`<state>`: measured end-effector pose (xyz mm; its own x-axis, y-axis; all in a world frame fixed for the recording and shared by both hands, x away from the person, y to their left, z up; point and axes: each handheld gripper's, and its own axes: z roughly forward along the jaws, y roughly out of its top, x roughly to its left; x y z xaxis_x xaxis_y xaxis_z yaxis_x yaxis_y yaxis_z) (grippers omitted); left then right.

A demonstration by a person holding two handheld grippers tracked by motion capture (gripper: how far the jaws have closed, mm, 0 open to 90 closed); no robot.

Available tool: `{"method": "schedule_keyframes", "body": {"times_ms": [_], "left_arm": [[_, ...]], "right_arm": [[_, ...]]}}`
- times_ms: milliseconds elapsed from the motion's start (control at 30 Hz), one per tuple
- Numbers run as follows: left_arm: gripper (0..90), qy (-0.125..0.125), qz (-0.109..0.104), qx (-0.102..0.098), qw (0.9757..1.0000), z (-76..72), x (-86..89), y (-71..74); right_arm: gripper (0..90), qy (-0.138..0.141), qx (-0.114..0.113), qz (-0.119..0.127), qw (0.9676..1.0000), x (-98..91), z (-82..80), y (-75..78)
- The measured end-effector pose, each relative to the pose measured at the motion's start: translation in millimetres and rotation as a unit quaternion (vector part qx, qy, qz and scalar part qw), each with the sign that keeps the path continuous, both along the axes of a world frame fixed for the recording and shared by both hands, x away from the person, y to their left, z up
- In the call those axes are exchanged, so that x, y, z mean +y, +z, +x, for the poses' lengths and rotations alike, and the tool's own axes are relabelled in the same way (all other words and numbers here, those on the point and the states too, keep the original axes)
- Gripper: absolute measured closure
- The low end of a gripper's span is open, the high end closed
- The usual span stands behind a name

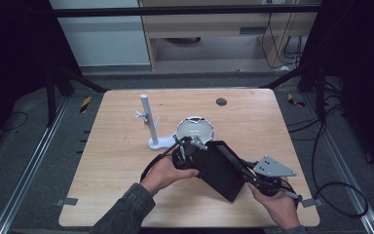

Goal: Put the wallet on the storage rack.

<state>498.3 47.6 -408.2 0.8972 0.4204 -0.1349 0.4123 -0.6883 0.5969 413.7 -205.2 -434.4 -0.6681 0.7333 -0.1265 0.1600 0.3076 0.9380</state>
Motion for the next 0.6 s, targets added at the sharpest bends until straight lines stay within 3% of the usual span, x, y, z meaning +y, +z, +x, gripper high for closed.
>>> {"method": "schedule_keyframes", "body": {"times_ms": [67,233,433,600], "left_arm": [[54.2,0.004,-0.012,0.015,0.9998,3.1,3.1,5.1],[75.9,-0.006,-0.033,0.018,0.9993,1.2,6.8,23.0],[80.6,-0.002,-0.016,-0.005,0.9999,-2.1,3.9,42.3],[81.1,-0.007,-0.007,-0.022,0.9997,-3.0,2.0,59.3]], "right_arm": [[83.7,0.002,-0.001,-0.001,1.0,-0.7,-0.7,-0.3],[80.8,0.018,0.013,-0.004,0.9997,-2.7,-1.2,-3.4],[73.5,0.037,0.017,-0.006,0.9992,-0.9,-4.9,-5.2],[52.8,0.053,0.049,-0.016,0.9973,2.9,-4.5,-11.8]]}}
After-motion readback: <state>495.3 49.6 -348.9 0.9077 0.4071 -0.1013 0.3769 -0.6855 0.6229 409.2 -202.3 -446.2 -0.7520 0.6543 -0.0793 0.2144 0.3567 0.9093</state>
